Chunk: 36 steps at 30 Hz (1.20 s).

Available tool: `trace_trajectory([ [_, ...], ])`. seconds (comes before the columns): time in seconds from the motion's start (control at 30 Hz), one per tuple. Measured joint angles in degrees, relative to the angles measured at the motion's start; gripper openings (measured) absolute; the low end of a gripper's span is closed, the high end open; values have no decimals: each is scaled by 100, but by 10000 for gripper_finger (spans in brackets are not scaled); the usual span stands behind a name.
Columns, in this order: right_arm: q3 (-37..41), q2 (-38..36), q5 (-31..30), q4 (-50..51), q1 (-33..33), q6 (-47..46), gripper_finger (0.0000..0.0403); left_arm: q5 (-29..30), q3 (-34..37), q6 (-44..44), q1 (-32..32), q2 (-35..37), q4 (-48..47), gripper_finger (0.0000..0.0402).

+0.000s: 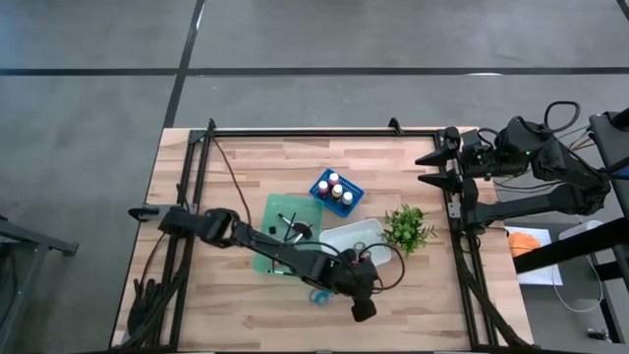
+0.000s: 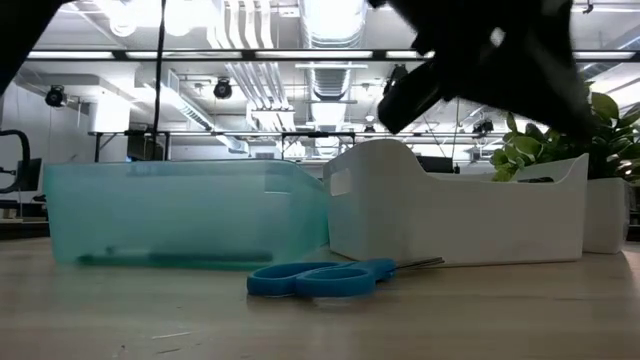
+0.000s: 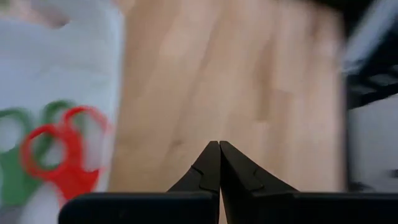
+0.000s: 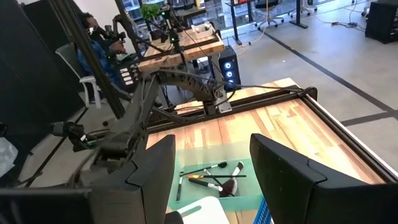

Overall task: Pick & Place Paint Supplies
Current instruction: Adjust the white bin

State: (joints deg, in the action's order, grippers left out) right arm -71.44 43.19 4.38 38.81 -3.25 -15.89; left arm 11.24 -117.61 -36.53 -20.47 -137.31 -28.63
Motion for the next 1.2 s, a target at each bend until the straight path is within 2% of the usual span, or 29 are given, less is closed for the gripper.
trace_trajectory([
  [0.13, 0, -41, 2, 1, 0, -2, 205, 389, -291, 8, 32, -182, -531, 3],
  [0.77, 0, -82, 2, 4, -2, -21, 205, 281, -201, 77, 289, -172, -443, 2],
  [1.03, 0, -80, 2, 2, 0, -45, 205, -25, -198, 76, 310, -324, -412, 2],
  [1.2, 0, -80, 2, 2, 0, -62, 205, 272, -196, 57, 302, -322, -612, 2],
])
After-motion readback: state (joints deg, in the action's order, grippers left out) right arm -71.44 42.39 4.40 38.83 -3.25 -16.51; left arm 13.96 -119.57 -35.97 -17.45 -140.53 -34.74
